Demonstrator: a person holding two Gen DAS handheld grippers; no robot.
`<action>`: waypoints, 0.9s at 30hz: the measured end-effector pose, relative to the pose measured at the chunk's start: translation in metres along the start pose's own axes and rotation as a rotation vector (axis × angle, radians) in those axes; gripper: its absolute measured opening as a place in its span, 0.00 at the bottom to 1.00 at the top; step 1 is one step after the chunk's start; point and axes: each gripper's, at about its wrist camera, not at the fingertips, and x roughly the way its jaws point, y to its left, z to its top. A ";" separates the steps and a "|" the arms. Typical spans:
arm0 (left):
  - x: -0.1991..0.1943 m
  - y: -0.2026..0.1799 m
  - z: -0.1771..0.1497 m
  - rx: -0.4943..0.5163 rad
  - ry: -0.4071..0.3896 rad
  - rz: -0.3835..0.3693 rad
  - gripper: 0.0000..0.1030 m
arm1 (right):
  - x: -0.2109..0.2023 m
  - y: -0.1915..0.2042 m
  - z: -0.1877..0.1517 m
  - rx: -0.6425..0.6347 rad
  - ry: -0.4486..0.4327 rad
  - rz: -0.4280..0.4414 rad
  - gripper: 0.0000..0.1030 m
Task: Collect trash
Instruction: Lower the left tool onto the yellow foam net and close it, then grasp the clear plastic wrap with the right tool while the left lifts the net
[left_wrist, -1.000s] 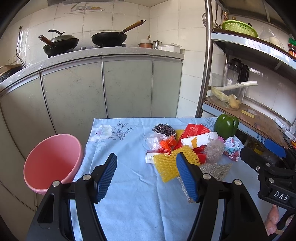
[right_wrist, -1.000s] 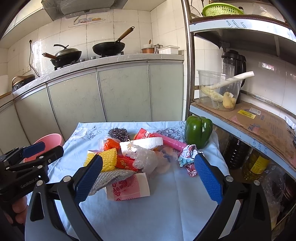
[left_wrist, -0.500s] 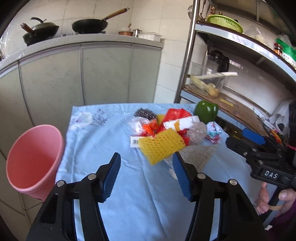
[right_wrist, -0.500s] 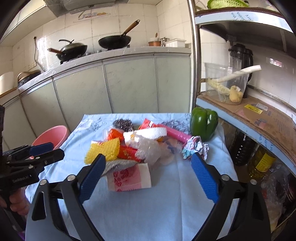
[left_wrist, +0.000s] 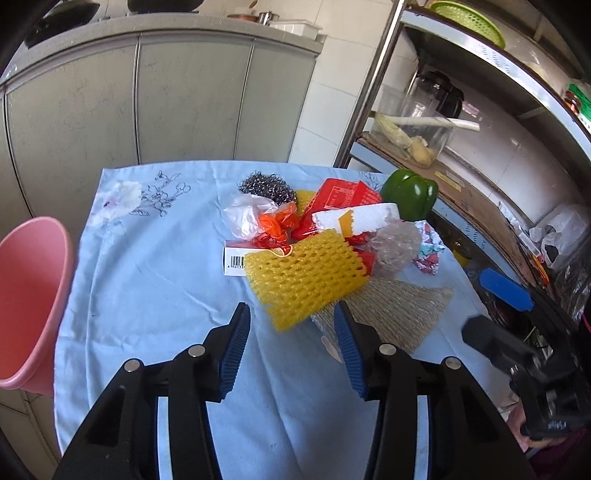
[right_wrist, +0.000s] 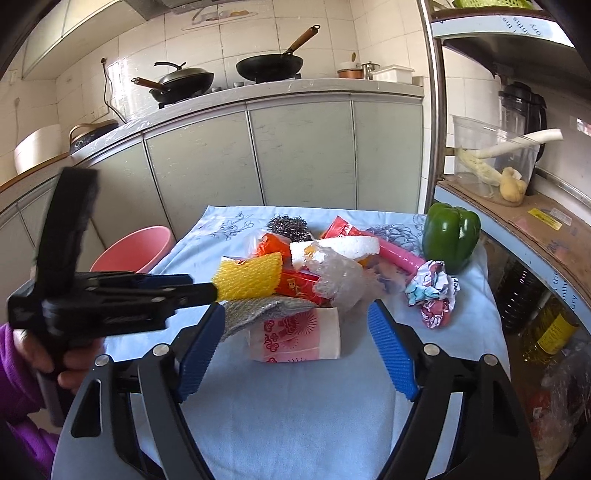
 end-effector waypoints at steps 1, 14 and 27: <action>0.005 0.002 0.002 -0.016 0.013 -0.005 0.45 | 0.001 0.000 0.000 0.001 0.002 0.004 0.78; 0.018 0.003 0.011 -0.061 0.025 -0.041 0.05 | 0.019 -0.015 0.002 0.054 0.045 0.021 0.76; -0.030 0.000 0.013 -0.003 -0.110 -0.042 0.05 | 0.058 -0.029 0.027 0.066 0.087 -0.018 0.54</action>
